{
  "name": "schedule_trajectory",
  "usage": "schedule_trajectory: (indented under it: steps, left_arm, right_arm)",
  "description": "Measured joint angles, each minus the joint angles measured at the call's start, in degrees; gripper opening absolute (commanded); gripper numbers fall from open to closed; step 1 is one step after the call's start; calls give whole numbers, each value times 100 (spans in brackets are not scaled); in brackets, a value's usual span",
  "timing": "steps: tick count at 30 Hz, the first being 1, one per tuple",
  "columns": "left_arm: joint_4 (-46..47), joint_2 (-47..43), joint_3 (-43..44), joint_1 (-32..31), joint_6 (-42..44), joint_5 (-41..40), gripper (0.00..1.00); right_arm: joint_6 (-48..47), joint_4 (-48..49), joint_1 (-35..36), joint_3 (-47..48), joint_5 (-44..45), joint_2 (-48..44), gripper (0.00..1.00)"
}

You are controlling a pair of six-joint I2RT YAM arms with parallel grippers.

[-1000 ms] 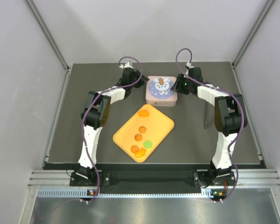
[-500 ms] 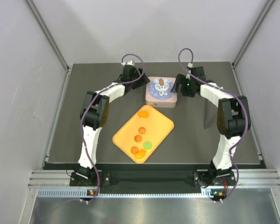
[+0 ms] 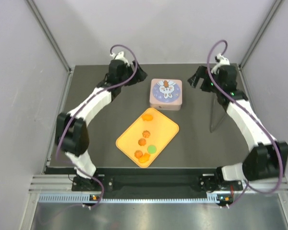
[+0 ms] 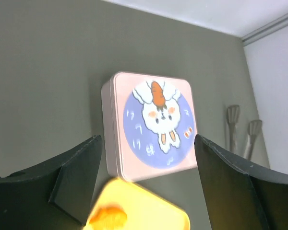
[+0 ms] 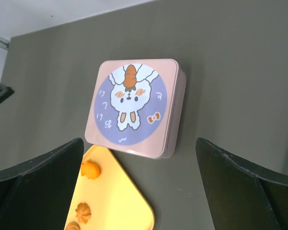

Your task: Pack the cookies

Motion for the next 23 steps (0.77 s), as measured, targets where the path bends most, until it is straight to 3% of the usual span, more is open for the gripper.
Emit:
schedule_trajectory:
  steps: [6,12,16,23]
  left_arm:
    - [-90,-2000,-1742,0,46,-20,85]
    - [-601,-3383,-2837,0,319,-42,88]
    - [-841,-3967,-3104,0,457,-39,88]
    - [-979,-4061,-3101,0,649,-24,88]
  right_arm:
    - [83,101,0,-1228,431,-1845,100]
    - [111,31,0,-1991,822,-3222,100]
    - [155,-7,0,-2087,852,-3451,100]
    - [243,-13,0,-2087,791,-3300,100]
